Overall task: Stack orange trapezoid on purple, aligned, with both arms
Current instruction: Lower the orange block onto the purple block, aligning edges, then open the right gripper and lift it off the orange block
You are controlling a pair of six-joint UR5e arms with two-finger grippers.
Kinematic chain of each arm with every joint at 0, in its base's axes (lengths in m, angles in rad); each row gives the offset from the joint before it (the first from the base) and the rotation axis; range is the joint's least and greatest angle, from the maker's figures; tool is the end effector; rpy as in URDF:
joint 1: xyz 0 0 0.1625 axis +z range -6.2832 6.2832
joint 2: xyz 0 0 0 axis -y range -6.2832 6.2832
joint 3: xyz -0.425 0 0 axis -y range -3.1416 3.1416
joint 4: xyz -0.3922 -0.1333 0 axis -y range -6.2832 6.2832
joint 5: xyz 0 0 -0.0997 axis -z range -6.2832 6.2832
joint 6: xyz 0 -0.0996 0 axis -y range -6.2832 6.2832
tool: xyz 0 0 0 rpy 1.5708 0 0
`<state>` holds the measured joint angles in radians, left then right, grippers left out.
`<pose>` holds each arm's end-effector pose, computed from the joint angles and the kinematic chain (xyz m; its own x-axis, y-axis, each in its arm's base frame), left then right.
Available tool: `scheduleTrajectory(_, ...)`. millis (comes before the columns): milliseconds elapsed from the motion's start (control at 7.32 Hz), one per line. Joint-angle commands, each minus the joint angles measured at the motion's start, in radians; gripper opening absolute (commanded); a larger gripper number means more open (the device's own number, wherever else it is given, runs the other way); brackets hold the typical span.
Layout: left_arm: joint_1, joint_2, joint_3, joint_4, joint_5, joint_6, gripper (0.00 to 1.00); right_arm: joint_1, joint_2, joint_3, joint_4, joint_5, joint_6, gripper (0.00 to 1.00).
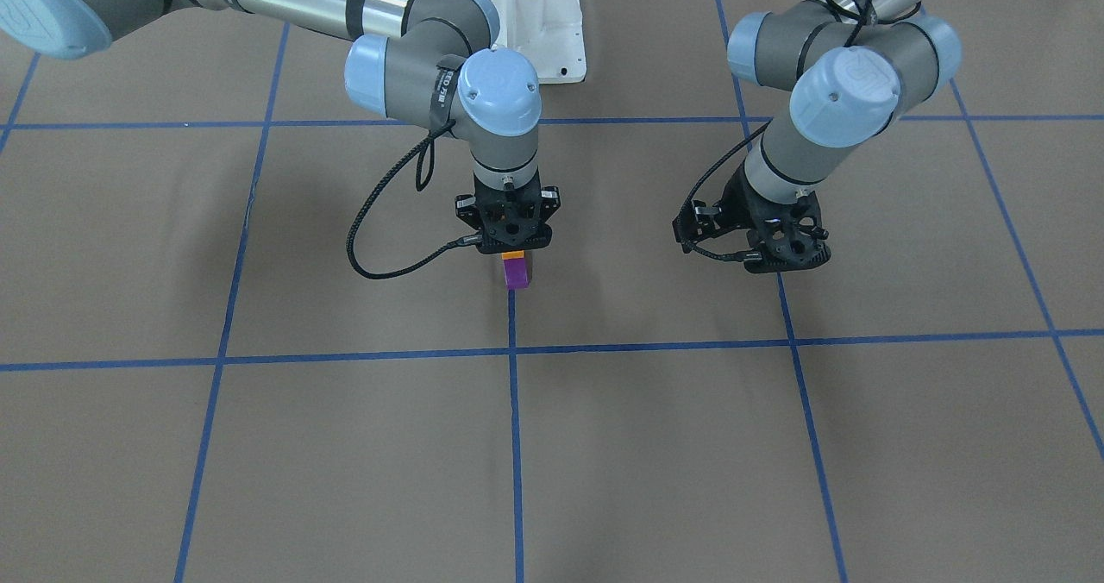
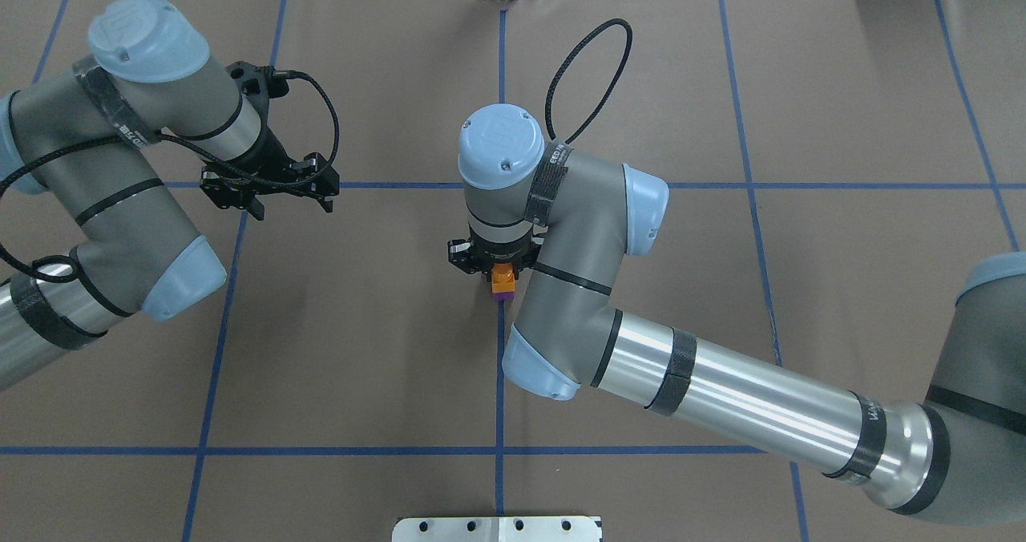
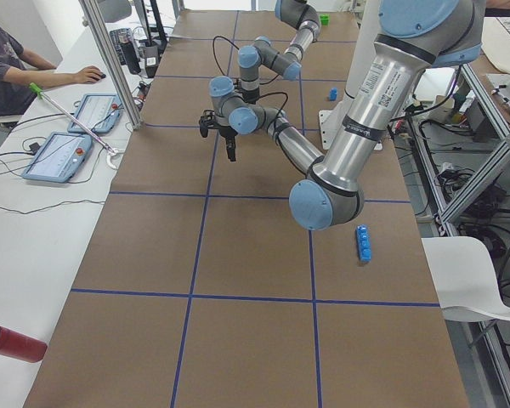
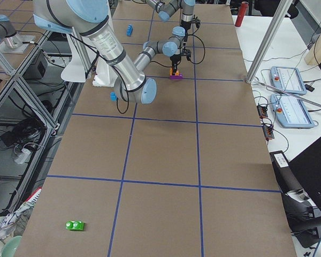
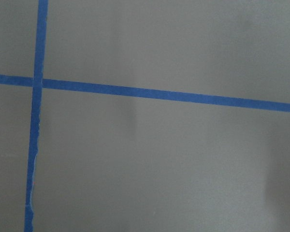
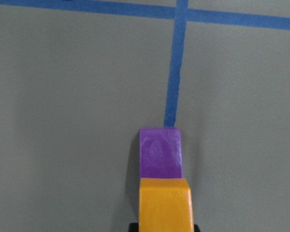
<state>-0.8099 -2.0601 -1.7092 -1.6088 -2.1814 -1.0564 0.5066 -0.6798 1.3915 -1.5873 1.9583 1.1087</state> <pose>0.3903 -0.5204 0.3099 0.6439 -0.0917 -0.7596 0.0371 0.9954 -0.0887 -0.6209 -0.4539 0.1805 0.7070 -0.0798 0.7027 0.0867 0.9959 0.0258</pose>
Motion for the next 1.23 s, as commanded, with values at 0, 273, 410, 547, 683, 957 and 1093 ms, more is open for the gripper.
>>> scheduleTrajectory(0,0.000,-0.002,0.000,0.001,0.000,-0.001,1.00,-0.002,0.000,-0.002,0.001,-0.004,-0.004,0.00)
scheduleTrajectory(273,0.000,-0.003,-0.003,0.004,0.002,-0.002,1.00,-0.011,0.000,0.000,0.001,-0.028,0.003,1.00)
scheduleTrajectory(410,0.002,-0.003,-0.009,0.007,0.002,-0.002,1.00,-0.010,0.000,0.003,0.003,-0.030,-0.003,1.00)
scheduleTrajectory(547,0.000,-0.003,-0.010,0.007,0.002,-0.002,1.00,0.003,0.002,0.014,0.003,-0.024,-0.004,1.00)
scheduleTrajectory(683,0.000,-0.005,-0.010,0.007,0.003,-0.002,1.00,0.016,0.000,0.033,0.001,-0.013,-0.006,1.00)
scheduleTrajectory(957,-0.020,0.006,-0.030,0.006,0.002,0.016,1.00,0.068,-0.082,0.133,0.001,0.022,-0.006,1.00)
scheduleTrajectory(1093,-0.041,0.018,-0.049,0.007,-0.003,0.039,1.00,0.111,-0.163,0.229,-0.003,0.049,-0.006,1.00)
